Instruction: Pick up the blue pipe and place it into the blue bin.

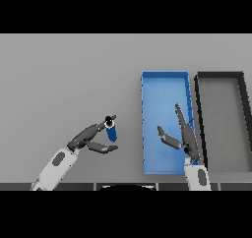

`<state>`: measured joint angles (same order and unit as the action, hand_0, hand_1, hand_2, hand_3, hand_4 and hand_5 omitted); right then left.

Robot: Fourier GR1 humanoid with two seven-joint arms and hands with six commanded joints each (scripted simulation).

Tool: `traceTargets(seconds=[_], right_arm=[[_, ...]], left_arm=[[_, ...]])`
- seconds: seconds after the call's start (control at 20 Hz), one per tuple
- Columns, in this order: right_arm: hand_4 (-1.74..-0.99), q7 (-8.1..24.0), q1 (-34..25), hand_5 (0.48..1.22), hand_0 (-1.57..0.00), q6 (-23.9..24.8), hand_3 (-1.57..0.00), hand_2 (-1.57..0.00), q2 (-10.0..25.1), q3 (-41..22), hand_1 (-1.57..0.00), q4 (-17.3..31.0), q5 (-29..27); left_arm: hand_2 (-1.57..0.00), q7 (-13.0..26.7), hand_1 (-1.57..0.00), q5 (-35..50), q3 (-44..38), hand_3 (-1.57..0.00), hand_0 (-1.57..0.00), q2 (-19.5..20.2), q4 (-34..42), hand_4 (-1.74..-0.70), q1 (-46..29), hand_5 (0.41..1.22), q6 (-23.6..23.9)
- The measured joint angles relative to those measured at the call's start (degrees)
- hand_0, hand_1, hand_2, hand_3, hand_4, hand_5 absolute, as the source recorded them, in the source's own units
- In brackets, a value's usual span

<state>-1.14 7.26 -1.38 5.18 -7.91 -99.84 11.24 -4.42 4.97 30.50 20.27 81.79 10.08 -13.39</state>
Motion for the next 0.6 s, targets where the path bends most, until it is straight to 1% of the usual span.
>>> traceTargets(seconds=[0.05,0.15,0.25,0.3,0.35,0.4,0.45,0.5,0.55,0.6], right_arm=[[-1.201,-0.25,-0.05,0.605,0.00,-0.28,0.00,0.00,0.32,0.22,0.00,0.46,-0.17],[-1.204,-0.87,0.11,0.607,0.00,-0.46,0.00,0.00,0.44,-0.05,0.00,0.39,0.11],[-1.206,-0.70,-0.17,0.606,0.00,-0.39,0.00,0.00,0.37,0.40,0.00,-0.28,-0.66],[-1.204,-0.37,-0.05,0.605,0.00,-0.54,0.00,0.00,0.37,0.40,0.00,0.02,-0.74],[-1.196,-0.39,-0.19,0.603,0.00,-0.47,0.00,0.00,0.32,0.21,0.00,0.37,-0.36],[-1.196,-0.32,-0.18,0.605,0.00,-0.35,0.00,0.00,0.26,0.00,0.00,0.64,0.08],[-1.198,-0.74,0.21,0.605,0.00,-0.37,0.00,0.00,0.12,-0.15,0.00,0.48,0.10],[-1.199,-0.59,-0.15,0.605,0.00,-0.41,0.00,0.00,0.24,0.07,0.00,0.17,-0.19],[-1.196,-0.06,-0.31,0.604,0.00,-0.60,0.00,0.00,0.22,0.40,0.00,0.75,-0.72],[-1.198,0.09,-0.48,0.604,0.00,-0.31,0.00,0.00,0.23,0.56,0.00,0.90,-0.56]], left_arm=[[0.00,-0.17,0.00,-0.89,0.06,0.00,0.00,-0.74,-1.54,-1.13,1.30,0.462,0.34],[0.00,-1.79,0.00,-0.43,0.50,0.00,0.00,-2.81,-2.54,-1.17,1.85,0.495,-0.05],[0.00,-2.22,0.00,0.50,0.01,0.00,0.00,-4.62,-4.94,-1.21,2.99,0.533,-0.44],[-0.04,-3.42,0.00,0.83,-0.28,-0.01,0.00,-5.34,-6.00,-1.24,3.48,0.558,-0.66],[-0.11,-4.27,-0.04,0.86,-0.34,-0.04,0.00,-6.28,-6.78,-1.27,3.38,0.585,-0.28],[-0.22,-4.89,-0.14,1.39,-0.71,-0.12,-0.03,-6.50,-6.53,-1.29,3.33,0.617,-0.14],[-0.36,-4.57,-0.26,1.59,-0.74,-0.22,-0.10,-7.34,-6.12,-1.32,3.69,0.651,0.47],[-0.54,-3.59,-0.46,1.37,-0.62,-0.49,-0.29,-7.95,-6.32,-1.34,3.50,0.765,1.25],[-0.73,-2.99,-0.68,2.56,-0.63,-0.70,-0.50,-9.16,-6.00,-1.42,3.04,0.856,1.17],[-0.90,-2.29,-0.86,3.17,-0.95,-0.88,-0.72,-9.40,-5.95,-1.48,2.85,0.929,1.40]])
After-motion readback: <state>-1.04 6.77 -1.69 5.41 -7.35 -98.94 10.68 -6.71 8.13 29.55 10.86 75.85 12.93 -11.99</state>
